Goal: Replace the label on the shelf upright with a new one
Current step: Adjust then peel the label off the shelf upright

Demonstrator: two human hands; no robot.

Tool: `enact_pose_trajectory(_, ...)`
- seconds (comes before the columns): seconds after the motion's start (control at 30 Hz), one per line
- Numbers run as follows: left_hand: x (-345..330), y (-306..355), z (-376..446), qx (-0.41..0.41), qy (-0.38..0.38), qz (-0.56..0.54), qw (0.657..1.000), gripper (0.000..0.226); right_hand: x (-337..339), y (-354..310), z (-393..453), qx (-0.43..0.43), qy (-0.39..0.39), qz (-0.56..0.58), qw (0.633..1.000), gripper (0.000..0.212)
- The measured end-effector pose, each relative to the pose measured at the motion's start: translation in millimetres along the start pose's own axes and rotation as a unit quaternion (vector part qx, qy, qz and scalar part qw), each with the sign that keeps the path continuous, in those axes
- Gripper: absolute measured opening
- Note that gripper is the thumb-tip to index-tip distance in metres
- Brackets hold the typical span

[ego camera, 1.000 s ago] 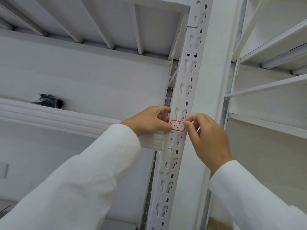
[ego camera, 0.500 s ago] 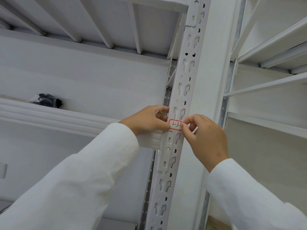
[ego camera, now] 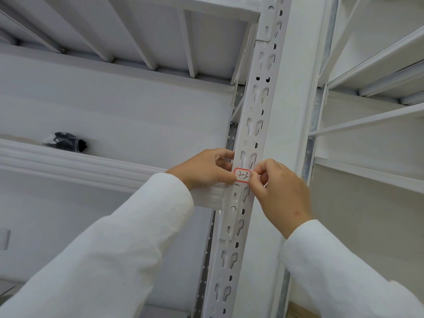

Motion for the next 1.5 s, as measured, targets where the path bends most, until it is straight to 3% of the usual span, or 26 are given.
enact_pose_trajectory(0.23, 0, 1, -1, 0.003, 0.001, 0.005, 1.000, 0.048, 7, 5, -5, 0.009, 0.047, 0.022, 0.999, 0.011)
enact_pose_trajectory(0.53, 0, -1, 1, 0.002, 0.002, 0.006, 1.000, 0.053, 4, 3, -5, -0.040, 0.018, 0.048, 0.998, 0.009)
enact_pose_trajectory(0.77, 0, 0, -1, -0.003, 0.006, 0.007, 1.000, 0.049, 8, 1, -5, -0.051, 0.004, 0.006, 0.999, 0.013)
enact_pose_trajectory(1.5, -1, 2, -2, 0.001, 0.007, 0.007, 1.000, 0.048, 9, 0, 4, -0.012, -0.022, -0.021, 0.999, 0.013)
Point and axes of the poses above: each hand's wrist, its own z-axis towards the middle knuckle, its own x-axis out of the back of the hand, y = z × x, the point moved 5 cm from there along z, towards the middle knuckle, and after that the axes turned 11 degrees about -z, right-handed, at the moved point
